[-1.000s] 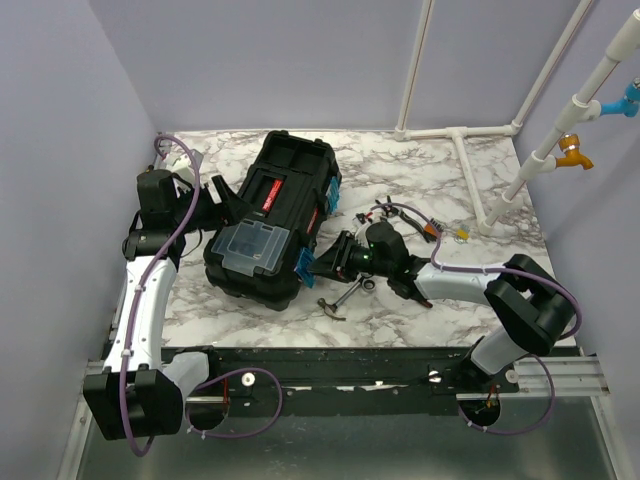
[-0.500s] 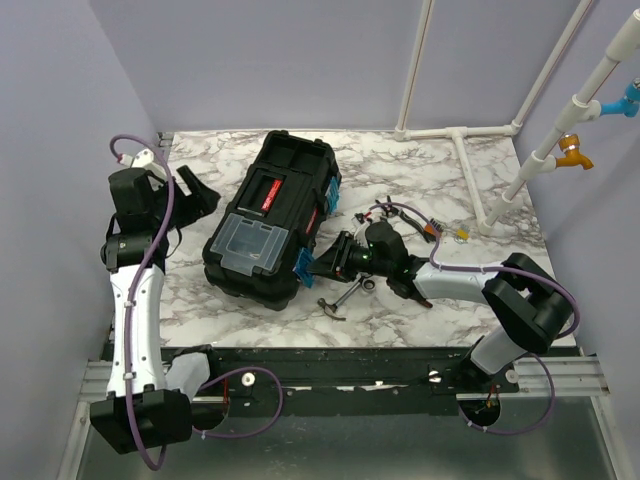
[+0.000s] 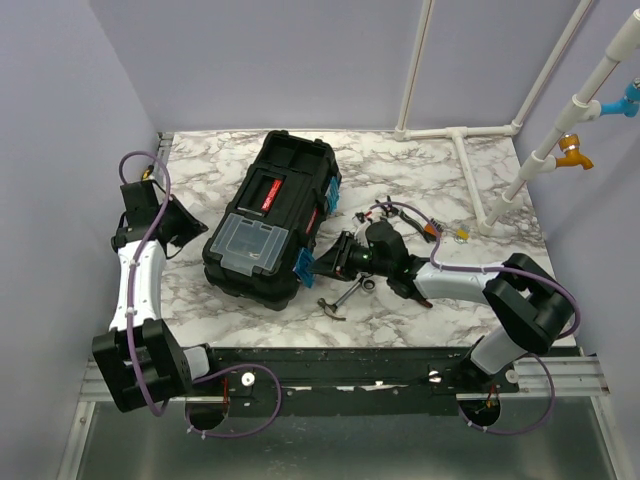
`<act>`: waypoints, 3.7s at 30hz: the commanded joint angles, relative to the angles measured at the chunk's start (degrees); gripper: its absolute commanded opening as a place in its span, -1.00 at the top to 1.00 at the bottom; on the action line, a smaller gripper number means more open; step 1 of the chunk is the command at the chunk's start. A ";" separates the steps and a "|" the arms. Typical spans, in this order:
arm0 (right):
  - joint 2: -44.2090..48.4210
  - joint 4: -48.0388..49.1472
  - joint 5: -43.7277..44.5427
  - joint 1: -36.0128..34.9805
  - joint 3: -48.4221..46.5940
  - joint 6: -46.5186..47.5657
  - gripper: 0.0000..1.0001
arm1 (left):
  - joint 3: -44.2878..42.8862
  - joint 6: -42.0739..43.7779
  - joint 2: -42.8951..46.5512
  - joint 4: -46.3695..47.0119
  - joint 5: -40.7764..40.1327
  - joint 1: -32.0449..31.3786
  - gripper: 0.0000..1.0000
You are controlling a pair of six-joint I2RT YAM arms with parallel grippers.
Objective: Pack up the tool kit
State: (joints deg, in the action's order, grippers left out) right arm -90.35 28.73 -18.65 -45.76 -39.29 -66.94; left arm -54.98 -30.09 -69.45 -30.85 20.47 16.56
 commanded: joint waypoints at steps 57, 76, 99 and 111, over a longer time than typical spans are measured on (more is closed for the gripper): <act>-18.00 9.13 0.19 -0.20 -11.28 0.18 0.99 | 34.99 -23.18 -1.43 35.06 17.13 -11.29 1.00; -13.56 4.29 3.39 0.04 -10.87 2.92 0.99 | 31.28 -24.41 0.11 32.62 11.54 -16.38 1.00; 13.98 -33.17 21.46 14.72 -11.96 25.43 0.24 | 8.81 -9.17 6.40 8.56 -12.58 -17.10 0.67; 31.19 -35.94 36.63 14.67 -6.19 36.96 -1.00 | 20.98 -8.48 30.07 15.11 -7.54 -17.08 -0.97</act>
State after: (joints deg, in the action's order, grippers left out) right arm -65.43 -7.11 7.33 -30.89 -49.78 -35.86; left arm -39.11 -39.81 -45.54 -18.90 11.16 -0.49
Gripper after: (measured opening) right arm 0.998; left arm 0.978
